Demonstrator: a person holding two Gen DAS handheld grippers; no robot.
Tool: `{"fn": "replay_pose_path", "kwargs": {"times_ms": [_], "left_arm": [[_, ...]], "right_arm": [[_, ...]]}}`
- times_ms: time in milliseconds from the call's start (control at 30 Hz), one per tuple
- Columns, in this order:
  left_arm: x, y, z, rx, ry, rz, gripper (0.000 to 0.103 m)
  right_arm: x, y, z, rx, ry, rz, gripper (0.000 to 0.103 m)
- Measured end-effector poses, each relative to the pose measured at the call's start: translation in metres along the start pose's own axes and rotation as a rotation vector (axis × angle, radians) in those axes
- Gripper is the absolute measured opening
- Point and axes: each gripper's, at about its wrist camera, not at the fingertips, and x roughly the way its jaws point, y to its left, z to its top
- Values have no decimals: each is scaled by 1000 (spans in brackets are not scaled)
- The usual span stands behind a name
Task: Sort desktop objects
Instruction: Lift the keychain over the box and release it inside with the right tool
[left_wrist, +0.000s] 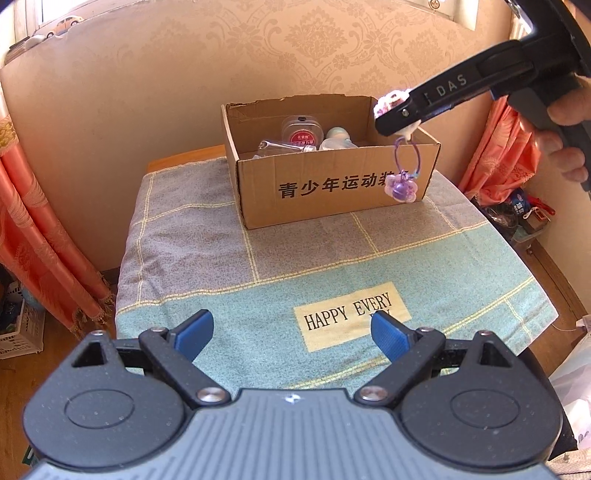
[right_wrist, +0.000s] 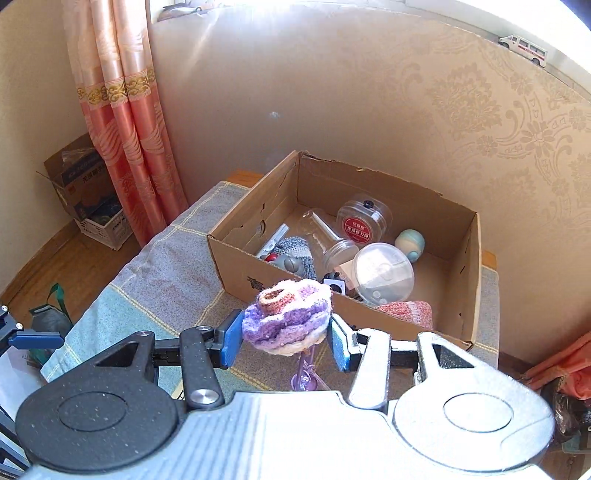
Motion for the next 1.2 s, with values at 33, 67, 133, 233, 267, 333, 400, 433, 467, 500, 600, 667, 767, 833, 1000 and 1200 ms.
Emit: {"fn": "replay_pose_path", "kwargs": {"times_ms": [33,67,133,233,267,333,400,433,467,500,600,667,767,833,1000,1200], "left_arm": [[1,0,0,-4,7,2,92],[2,0,1,-6,15,8,92],[4,-1,2,0,22,16,92],[6,-2,5,9,24,10,92],[6,-3,6,12,24,7,92],[8,-3,8,15,20,3,92],[10,-4,9,26,22,15,92],[11,-5,10,33,25,23,92],[13,-5,10,40,29,29,92],[14,-5,11,43,33,32,92],[16,-3,12,35,38,17,92],[18,-2,13,28,42,18,92],[21,1,14,25,54,28,92],[23,3,14,14,65,20,92],[25,4,14,4,73,25,92],[23,4,13,8,67,30,92]], "right_arm": [[-3,-3,3,1,-7,-8,54],[-7,-6,7,4,-15,-19,54],[-12,-13,16,12,-29,-31,54],[-17,-24,29,30,-49,-49,54],[-18,-28,34,34,-55,-56,54],[-18,-35,43,46,-62,-64,54],[-16,-42,53,55,-65,-80,54],[-14,-45,57,57,-66,-90,54],[-12,-48,60,59,-65,-96,54],[-9,-54,65,65,-63,-105,54],[4,-67,76,81,-50,-129,54],[14,-75,80,93,-36,-143,54],[29,-85,85,100,-15,-168,54],[38,-90,87,105,-2,-181,54],[58,-98,91,93,36,-204,54],[71,-98,92,88,77,-259,64]]}}
